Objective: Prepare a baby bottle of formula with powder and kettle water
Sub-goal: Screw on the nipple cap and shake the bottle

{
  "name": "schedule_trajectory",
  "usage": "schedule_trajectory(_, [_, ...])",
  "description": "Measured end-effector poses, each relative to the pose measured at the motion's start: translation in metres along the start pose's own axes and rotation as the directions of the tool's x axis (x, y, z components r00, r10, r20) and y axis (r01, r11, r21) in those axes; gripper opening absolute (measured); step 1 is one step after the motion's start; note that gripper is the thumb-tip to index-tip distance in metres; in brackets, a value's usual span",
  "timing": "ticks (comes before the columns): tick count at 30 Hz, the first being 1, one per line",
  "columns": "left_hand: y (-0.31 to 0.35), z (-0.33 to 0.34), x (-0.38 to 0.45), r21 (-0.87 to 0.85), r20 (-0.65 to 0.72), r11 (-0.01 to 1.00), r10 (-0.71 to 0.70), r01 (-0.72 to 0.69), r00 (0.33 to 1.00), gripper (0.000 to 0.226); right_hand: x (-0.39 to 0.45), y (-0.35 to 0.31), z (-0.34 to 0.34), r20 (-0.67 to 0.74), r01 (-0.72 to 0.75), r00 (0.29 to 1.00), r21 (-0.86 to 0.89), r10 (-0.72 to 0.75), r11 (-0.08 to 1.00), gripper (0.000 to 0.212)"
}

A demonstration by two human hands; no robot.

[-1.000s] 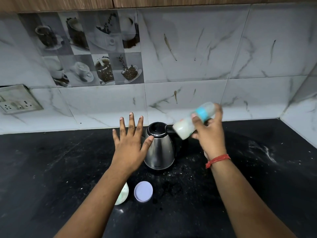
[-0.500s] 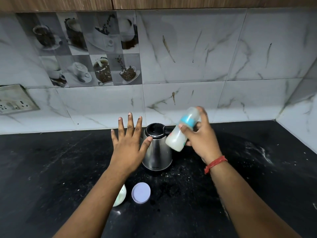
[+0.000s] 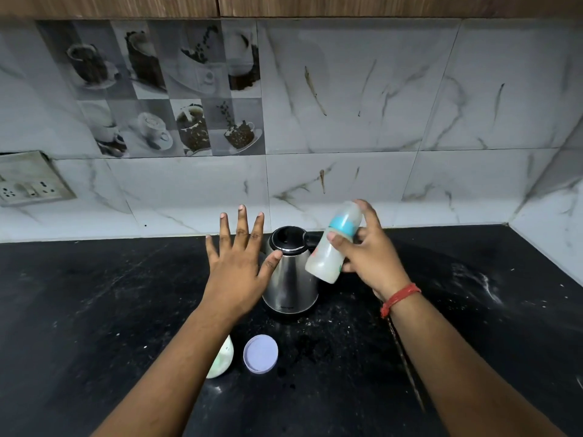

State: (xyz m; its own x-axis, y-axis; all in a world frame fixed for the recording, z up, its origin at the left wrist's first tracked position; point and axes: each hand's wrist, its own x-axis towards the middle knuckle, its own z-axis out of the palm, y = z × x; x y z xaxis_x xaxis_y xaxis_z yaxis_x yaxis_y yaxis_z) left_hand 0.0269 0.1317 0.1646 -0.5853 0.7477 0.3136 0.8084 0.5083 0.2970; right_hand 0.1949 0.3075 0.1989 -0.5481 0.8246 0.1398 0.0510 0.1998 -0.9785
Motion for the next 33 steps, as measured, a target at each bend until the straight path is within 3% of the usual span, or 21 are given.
schedule_trajectory(1, [0.000,0.000,0.001,-0.007,-0.003,1.000,-0.001,0.001,1.000,0.080,0.000,-0.001,-0.001,-0.050,0.015,0.999,0.059,-0.012,0.998,0.066])
schedule_trajectory(3, [0.001,-0.001,0.001,-0.010,-0.008,1.000,0.001,-0.001,1.000,0.080,0.000,-0.001,-0.001,-0.302,0.098,0.953,0.220,-0.028,0.971,0.066])
schedule_trajectory(4, [0.001,-0.001,0.001,-0.002,-0.002,1.000,0.005,-0.005,1.000,0.079,0.001,0.002,-0.001,-0.352,0.120,0.935,0.196,-0.045,0.973,0.068])
schedule_trajectory(5, [0.001,-0.001,0.001,0.005,0.005,1.000,0.009,-0.009,1.000,0.078,-0.002,0.001,0.003,-0.325,0.132,0.943,0.150,-0.077,0.980,0.073])
schedule_trajectory(7, [0.001,-0.002,0.002,0.004,0.009,1.000,0.012,-0.012,1.000,0.076,-0.007,0.009,0.012,0.000,0.107,0.994,-0.098,-0.108,0.989,0.078])
schedule_trajectory(8, [0.001,-0.002,0.002,0.000,0.006,1.000,0.011,-0.011,1.000,0.075,-0.009,0.008,0.013,0.081,0.087,0.994,-0.132,-0.076,0.987,0.077])
schedule_trajectory(9, [0.001,-0.003,0.003,-0.007,0.003,1.000,0.009,-0.009,1.000,0.075,-0.007,0.007,0.011,0.071,0.069,0.996,-0.103,-0.061,0.992,0.076])
schedule_trajectory(12, [0.000,-0.003,0.003,-0.021,-0.005,1.000,0.001,-0.002,1.000,0.078,0.002,0.004,-0.001,-0.256,0.077,0.966,0.209,-0.021,0.975,0.072])
schedule_trajectory(13, [-0.001,-0.003,0.002,-0.012,-0.003,1.000,0.004,-0.004,1.000,0.079,0.002,0.002,-0.002,-0.263,0.080,0.964,0.223,-0.019,0.972,0.073])
schedule_trajectory(16, [-0.001,-0.002,0.001,-0.005,0.004,1.000,0.003,-0.003,1.000,0.083,0.001,0.004,0.001,0.029,0.023,0.999,-0.019,-0.022,1.000,0.073])
schedule_trajectory(17, [-0.002,-0.002,0.002,-0.015,0.000,1.000,-0.003,0.003,1.000,0.085,0.002,0.003,-0.001,0.016,0.023,1.000,-0.020,-0.022,1.000,0.069])
schedule_trajectory(20, [-0.001,-0.002,0.001,-0.021,0.003,1.000,-0.015,0.015,1.000,0.085,0.009,-0.005,-0.010,-0.288,0.095,0.957,0.204,-0.033,0.974,0.067])
schedule_trajectory(21, [-0.001,-0.002,0.001,-0.014,0.007,1.000,-0.011,0.011,1.000,0.082,0.008,-0.009,-0.010,-0.296,0.101,0.954,0.205,-0.037,0.974,0.071])
schedule_trajectory(24, [0.000,-0.003,0.003,-0.014,0.006,1.000,-0.007,0.007,1.000,0.078,0.006,-0.005,-0.008,0.065,0.003,0.998,0.026,-0.005,1.000,0.072])
schedule_trajectory(25, [0.000,-0.004,0.003,-0.019,0.005,1.000,-0.010,0.010,1.000,0.078,0.006,-0.006,-0.010,0.063,-0.009,0.998,0.048,0.006,0.999,0.071])
schedule_trajectory(28, [-0.001,-0.006,0.002,-0.030,0.003,0.999,-0.022,0.022,1.000,0.083,0.010,-0.008,-0.022,-0.288,0.092,0.958,0.316,0.003,0.944,0.068])
schedule_trajectory(29, [-0.001,-0.007,0.002,-0.028,0.005,0.999,-0.022,0.022,1.000,0.085,0.010,-0.009,-0.024,-0.304,0.101,0.953,0.335,0.006,0.937,0.068])
schedule_trajectory(31, [0.000,-0.008,0.002,-0.029,0.003,0.999,-0.016,0.016,1.000,0.086,0.004,-0.007,-0.019,-0.085,0.026,0.996,0.201,-0.009,0.979,0.063])
schedule_trajectory(33, [0.001,-0.008,0.004,-0.044,0.004,0.999,-0.018,0.018,1.000,0.086,-0.004,-0.003,-0.011,0.107,-0.030,0.994,0.107,0.018,0.994,0.064])
